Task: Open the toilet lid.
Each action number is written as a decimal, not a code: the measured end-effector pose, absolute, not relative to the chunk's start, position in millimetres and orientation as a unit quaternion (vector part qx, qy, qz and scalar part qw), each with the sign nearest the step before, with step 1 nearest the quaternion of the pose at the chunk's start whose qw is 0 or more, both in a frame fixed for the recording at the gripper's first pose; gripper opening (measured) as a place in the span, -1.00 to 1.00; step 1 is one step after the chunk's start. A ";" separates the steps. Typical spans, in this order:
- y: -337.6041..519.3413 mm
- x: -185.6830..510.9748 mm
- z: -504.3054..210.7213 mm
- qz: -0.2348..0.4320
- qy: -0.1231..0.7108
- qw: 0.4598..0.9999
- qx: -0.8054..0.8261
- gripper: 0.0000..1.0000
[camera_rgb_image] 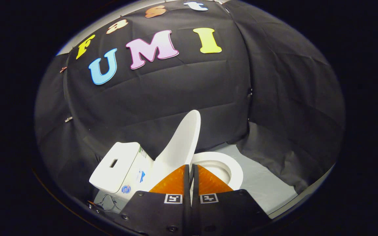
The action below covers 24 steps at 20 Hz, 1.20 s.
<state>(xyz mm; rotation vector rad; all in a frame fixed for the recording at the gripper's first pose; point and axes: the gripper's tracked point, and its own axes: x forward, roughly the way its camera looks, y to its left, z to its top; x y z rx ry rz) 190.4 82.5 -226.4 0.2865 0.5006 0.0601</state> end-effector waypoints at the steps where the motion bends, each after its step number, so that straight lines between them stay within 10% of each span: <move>1: 88.5 188.9 -221.4 0.031 0.243 0.960 0.136 -0.90; 24: 278.3 159.0 -127.0 0.096 0.140 0.985 -0.016 -0.90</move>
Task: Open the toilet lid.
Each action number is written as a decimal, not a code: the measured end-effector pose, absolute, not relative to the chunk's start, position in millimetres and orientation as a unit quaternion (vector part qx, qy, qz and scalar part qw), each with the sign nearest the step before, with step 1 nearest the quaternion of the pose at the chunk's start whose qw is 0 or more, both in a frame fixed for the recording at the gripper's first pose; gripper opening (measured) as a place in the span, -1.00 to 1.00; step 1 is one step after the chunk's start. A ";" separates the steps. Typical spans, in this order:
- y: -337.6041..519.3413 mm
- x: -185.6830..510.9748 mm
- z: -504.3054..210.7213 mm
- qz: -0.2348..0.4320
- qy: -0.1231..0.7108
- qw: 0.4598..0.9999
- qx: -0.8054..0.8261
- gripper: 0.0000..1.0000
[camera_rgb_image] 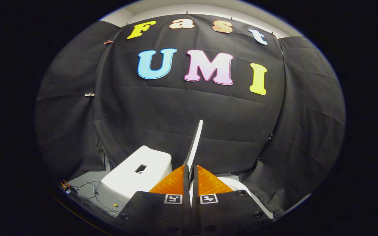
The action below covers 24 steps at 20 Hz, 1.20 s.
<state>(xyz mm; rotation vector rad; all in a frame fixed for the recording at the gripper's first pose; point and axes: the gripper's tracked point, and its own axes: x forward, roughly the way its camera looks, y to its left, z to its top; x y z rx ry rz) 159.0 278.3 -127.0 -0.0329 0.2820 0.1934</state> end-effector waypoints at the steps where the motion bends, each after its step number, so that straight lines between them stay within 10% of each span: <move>1: 288.5 158.0 -125.8 0.102 0.138 0.985 -0.020 -0.90; 21: 408.1 136.4 -116.5 0.155 0.105 0.977 -0.099 -0.89; 24: 403.8 133.4 -121.5 0.162 0.115 0.977 -0.084 -0.57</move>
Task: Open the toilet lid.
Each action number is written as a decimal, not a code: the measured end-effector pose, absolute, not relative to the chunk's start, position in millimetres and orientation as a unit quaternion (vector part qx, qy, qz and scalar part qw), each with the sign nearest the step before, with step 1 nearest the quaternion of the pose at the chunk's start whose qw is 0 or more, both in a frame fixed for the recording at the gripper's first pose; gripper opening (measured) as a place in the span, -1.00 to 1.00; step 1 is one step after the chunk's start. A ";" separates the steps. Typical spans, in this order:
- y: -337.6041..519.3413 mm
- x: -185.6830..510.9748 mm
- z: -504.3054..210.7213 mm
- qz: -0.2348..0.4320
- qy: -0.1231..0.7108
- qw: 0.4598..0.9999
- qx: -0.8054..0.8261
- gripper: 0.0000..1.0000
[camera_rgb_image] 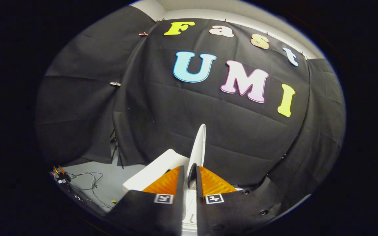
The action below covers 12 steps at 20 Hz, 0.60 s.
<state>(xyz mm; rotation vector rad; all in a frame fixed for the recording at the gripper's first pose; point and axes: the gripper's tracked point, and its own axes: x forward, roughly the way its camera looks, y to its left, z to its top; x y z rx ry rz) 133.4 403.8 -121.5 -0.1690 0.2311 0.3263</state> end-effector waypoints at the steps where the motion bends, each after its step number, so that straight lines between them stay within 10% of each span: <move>1: 405.8 128.1 -124.4 0.167 0.119 0.975 -0.085 -0.48; 5: 404.6 116.7 -129.3 0.181 0.127 0.971 -0.095 0.98; 12: 372.5 99.2 -87.3 0.171 0.095 0.978 -0.072 0.97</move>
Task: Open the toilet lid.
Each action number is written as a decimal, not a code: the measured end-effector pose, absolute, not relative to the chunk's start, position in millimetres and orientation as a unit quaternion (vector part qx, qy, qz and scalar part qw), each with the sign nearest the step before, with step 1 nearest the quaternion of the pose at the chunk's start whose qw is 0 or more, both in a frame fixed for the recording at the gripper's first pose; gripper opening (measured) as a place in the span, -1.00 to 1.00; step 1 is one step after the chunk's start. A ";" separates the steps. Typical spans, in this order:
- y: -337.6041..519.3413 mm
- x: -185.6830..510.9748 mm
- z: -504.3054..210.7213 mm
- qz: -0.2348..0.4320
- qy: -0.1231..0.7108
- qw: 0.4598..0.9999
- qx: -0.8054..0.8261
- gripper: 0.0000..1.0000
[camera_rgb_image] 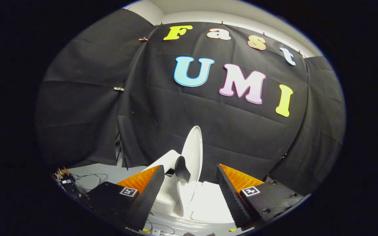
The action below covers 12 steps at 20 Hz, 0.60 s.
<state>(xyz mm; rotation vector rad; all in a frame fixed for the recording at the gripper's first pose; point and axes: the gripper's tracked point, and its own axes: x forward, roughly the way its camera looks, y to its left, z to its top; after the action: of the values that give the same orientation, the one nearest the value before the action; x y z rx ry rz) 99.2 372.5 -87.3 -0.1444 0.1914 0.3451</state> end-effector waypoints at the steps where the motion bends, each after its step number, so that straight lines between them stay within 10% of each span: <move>1: 365.5 96.1 -79.2 0.169 0.091 0.979 -0.068 0.97; 12: 252.1 65.7 4.3 0.125 0.041 0.991 -0.025 0.96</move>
<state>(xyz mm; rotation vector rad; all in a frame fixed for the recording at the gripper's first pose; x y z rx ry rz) 65.7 252.1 4.3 -0.0503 0.0814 0.2514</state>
